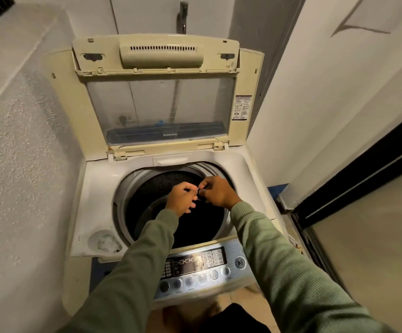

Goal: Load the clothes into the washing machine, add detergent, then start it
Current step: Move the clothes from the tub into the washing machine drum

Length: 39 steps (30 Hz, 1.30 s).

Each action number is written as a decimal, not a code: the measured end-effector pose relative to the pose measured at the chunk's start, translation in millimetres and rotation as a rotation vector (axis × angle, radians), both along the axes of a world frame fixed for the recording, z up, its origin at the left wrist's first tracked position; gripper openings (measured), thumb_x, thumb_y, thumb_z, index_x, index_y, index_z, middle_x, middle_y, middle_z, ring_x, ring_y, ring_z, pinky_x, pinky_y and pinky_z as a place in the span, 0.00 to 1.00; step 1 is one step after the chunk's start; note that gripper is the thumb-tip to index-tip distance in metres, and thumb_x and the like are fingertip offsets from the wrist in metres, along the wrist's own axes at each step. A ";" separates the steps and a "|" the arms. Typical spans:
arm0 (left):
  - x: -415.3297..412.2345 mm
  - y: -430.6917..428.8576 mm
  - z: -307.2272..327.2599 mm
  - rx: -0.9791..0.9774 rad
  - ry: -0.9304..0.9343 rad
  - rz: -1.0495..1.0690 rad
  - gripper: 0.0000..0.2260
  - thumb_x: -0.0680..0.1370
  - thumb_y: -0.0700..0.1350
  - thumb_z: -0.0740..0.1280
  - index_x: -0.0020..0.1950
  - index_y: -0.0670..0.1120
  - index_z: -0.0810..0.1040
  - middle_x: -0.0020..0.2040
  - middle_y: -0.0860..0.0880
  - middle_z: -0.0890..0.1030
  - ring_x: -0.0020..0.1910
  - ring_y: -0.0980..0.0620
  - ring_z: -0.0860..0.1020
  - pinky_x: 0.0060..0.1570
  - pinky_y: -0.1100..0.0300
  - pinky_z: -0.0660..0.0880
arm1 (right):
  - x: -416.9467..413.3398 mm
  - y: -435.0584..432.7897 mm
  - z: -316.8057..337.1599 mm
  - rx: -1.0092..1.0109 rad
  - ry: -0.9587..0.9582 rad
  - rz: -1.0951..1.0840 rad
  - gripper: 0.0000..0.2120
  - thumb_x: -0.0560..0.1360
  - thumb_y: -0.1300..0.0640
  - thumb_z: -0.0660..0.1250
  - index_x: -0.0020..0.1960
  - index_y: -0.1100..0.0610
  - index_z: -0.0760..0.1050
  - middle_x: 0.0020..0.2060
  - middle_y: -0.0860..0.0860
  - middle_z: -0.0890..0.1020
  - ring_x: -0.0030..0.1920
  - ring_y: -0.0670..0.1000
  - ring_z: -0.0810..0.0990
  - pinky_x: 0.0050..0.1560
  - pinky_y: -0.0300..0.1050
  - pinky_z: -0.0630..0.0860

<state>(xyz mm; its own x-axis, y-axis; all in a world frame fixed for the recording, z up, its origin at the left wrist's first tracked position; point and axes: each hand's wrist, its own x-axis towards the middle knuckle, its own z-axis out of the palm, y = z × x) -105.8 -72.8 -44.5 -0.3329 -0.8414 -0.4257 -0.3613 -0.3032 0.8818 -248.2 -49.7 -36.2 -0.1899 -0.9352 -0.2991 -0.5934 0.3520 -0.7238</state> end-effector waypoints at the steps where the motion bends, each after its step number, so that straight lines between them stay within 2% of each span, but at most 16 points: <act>1: -5.0 3.6 1.4 -0.006 0.004 0.003 0.05 0.81 0.42 0.62 0.50 0.47 0.77 0.40 0.47 0.79 0.33 0.50 0.76 0.32 0.59 0.73 | -4.0 3.3 0.0 0.005 0.000 0.003 0.03 0.72 0.61 0.69 0.45 0.55 0.79 0.37 0.51 0.81 0.37 0.49 0.78 0.39 0.40 0.75; 7: -35.4 28.0 11.4 -0.050 0.020 0.004 0.03 0.80 0.43 0.63 0.49 0.46 0.77 0.39 0.45 0.78 0.32 0.50 0.76 0.32 0.59 0.73 | -25.0 30.0 6.2 -0.018 0.004 -0.007 0.03 0.71 0.59 0.70 0.44 0.54 0.80 0.37 0.51 0.80 0.39 0.52 0.80 0.45 0.47 0.78; 11: -66.8 53.0 21.8 -0.087 0.012 -0.002 0.03 0.79 0.42 0.64 0.50 0.44 0.76 0.37 0.45 0.78 0.30 0.50 0.75 0.30 0.60 0.72 | -50.1 60.9 14.6 -0.082 0.047 -0.043 0.05 0.70 0.59 0.66 0.44 0.55 0.80 0.39 0.56 0.83 0.43 0.57 0.81 0.46 0.49 0.78; 15: -110.6 93.2 31.9 -0.079 0.076 0.020 0.07 0.79 0.37 0.62 0.43 0.45 0.75 0.35 0.44 0.77 0.27 0.50 0.73 0.28 0.62 0.67 | -95.4 110.4 26.0 -0.102 0.022 -0.056 0.07 0.70 0.59 0.64 0.42 0.49 0.78 0.39 0.54 0.84 0.42 0.57 0.83 0.48 0.51 0.80; 17: -137.1 119.7 38.3 -0.063 0.111 0.034 0.08 0.78 0.37 0.61 0.42 0.46 0.76 0.36 0.44 0.78 0.28 0.49 0.73 0.28 0.62 0.66 | -125.4 142.6 32.5 -0.116 0.007 -0.079 0.08 0.72 0.61 0.64 0.44 0.50 0.79 0.39 0.54 0.84 0.40 0.56 0.83 0.43 0.49 0.81; 20: -172.4 157.4 40.9 -0.047 0.153 0.026 0.08 0.78 0.36 0.60 0.44 0.45 0.77 0.36 0.43 0.78 0.29 0.48 0.72 0.29 0.61 0.65 | -169.6 188.3 39.2 -0.131 -0.060 -0.171 0.07 0.74 0.64 0.64 0.47 0.58 0.81 0.39 0.55 0.83 0.36 0.54 0.82 0.30 0.38 0.76; 23: -205.2 193.5 35.5 -0.060 0.122 -0.041 0.08 0.79 0.37 0.60 0.45 0.45 0.77 0.37 0.44 0.78 0.29 0.49 0.73 0.28 0.61 0.67 | -211.2 232.5 34.7 -0.106 -0.105 -0.279 0.06 0.74 0.64 0.63 0.45 0.60 0.80 0.37 0.57 0.82 0.32 0.53 0.80 0.25 0.38 0.74; 27: -238.0 224.7 19.0 -0.049 0.041 -0.177 0.06 0.78 0.36 0.62 0.46 0.43 0.77 0.37 0.43 0.78 0.30 0.47 0.75 0.24 0.65 0.69 | -253.4 268.3 15.7 -0.035 -0.140 -0.388 0.07 0.74 0.63 0.63 0.41 0.57 0.79 0.36 0.56 0.82 0.34 0.55 0.82 0.31 0.46 0.76; 30: -255.2 236.9 -2.8 0.011 -0.066 -0.300 0.06 0.78 0.36 0.63 0.45 0.45 0.77 0.37 0.44 0.78 0.31 0.47 0.75 0.26 0.64 0.69 | -273.0 289.2 -5.9 0.019 -0.186 -0.472 0.08 0.73 0.65 0.64 0.37 0.57 0.77 0.35 0.58 0.80 0.32 0.56 0.79 0.33 0.49 0.77; 35: -275.3 237.4 -44.9 0.079 -0.237 -0.441 0.05 0.80 0.40 0.61 0.51 0.44 0.77 0.40 0.45 0.77 0.33 0.48 0.75 0.28 0.62 0.70 | -294.7 313.4 -44.7 0.192 -0.150 -0.497 0.04 0.73 0.63 0.67 0.42 0.56 0.78 0.35 0.57 0.81 0.29 0.52 0.76 0.31 0.45 0.74; 39: -283.6 235.1 -78.6 0.107 -0.294 -0.477 0.05 0.80 0.38 0.61 0.53 0.43 0.75 0.45 0.44 0.77 0.36 0.48 0.75 0.26 0.64 0.70 | -311.1 317.1 -78.7 0.280 -0.088 -0.490 0.03 0.73 0.60 0.68 0.41 0.54 0.78 0.39 0.54 0.81 0.36 0.53 0.77 0.28 0.39 0.69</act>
<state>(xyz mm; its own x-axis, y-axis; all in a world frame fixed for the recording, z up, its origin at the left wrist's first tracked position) -389.4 162.3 -123.1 -0.5200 -0.5745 -0.6321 -0.7054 -0.1285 0.6971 -559.3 267.4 -114.9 -0.5440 -0.6270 -0.5576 -0.2542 0.7565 -0.6026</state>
